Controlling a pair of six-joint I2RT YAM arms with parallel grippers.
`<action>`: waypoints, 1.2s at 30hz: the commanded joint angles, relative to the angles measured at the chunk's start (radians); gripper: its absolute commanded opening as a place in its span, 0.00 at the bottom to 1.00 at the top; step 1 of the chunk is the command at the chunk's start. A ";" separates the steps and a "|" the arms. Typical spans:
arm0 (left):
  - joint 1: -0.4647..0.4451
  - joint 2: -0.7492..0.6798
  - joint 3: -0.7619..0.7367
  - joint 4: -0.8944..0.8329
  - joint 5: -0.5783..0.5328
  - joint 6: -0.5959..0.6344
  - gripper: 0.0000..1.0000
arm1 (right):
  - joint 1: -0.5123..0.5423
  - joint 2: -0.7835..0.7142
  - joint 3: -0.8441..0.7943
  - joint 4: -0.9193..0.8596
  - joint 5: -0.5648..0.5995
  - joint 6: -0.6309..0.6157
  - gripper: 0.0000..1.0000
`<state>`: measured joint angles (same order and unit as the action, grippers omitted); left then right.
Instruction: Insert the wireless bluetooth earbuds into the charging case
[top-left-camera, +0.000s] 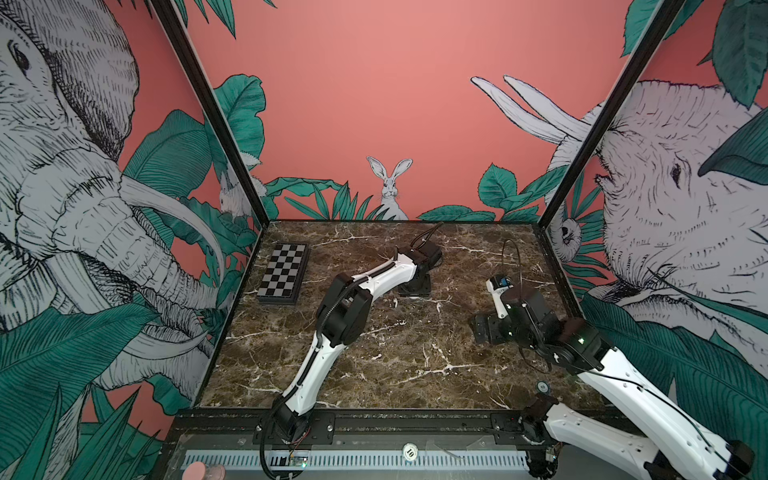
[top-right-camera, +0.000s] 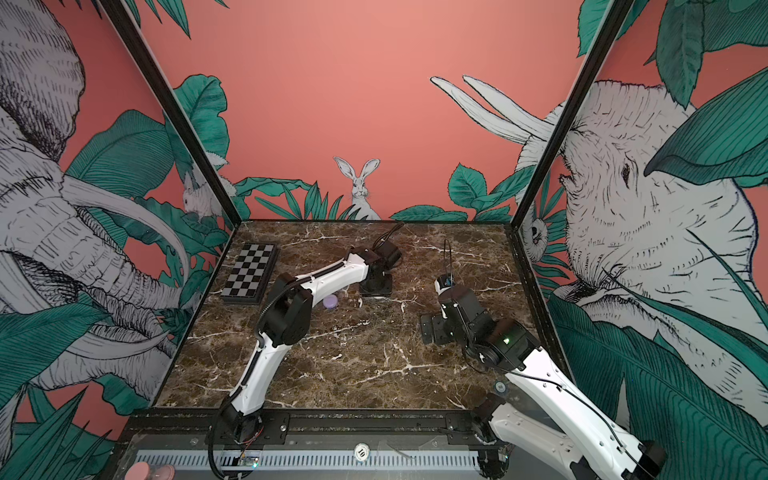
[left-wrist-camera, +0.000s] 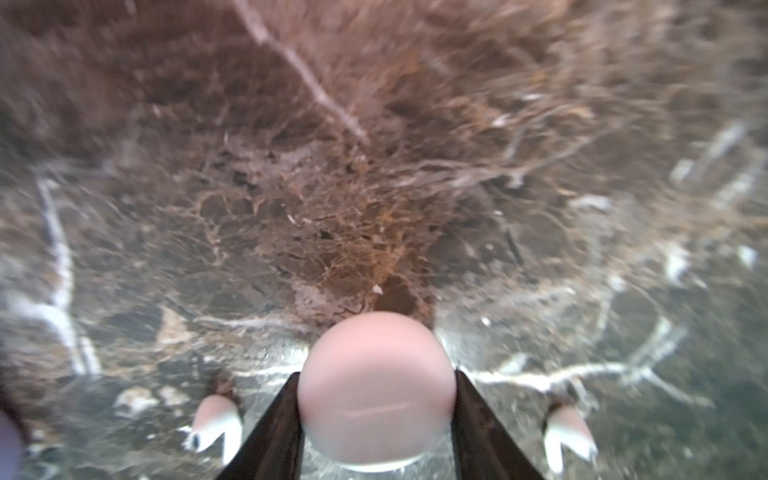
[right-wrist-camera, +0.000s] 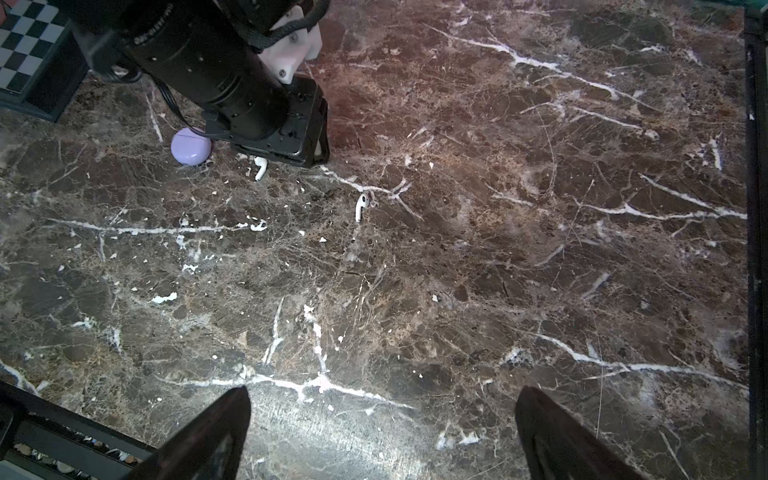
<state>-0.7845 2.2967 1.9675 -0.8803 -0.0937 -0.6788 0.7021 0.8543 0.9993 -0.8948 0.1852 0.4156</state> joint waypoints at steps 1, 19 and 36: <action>-0.005 -0.188 -0.100 0.112 -0.008 0.191 0.00 | -0.004 -0.029 -0.007 0.022 0.038 0.002 0.98; -0.004 -0.710 -0.648 0.593 0.118 0.831 0.00 | -0.004 -0.159 -0.019 0.050 0.008 -0.004 0.98; -0.027 -1.240 -1.160 0.790 0.153 1.185 0.00 | -0.004 -0.090 0.035 0.070 -0.169 -0.058 0.98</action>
<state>-0.8036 1.1343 0.8577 -0.1440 0.0231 0.3981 0.7010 0.7525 1.0046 -0.8688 0.0673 0.3767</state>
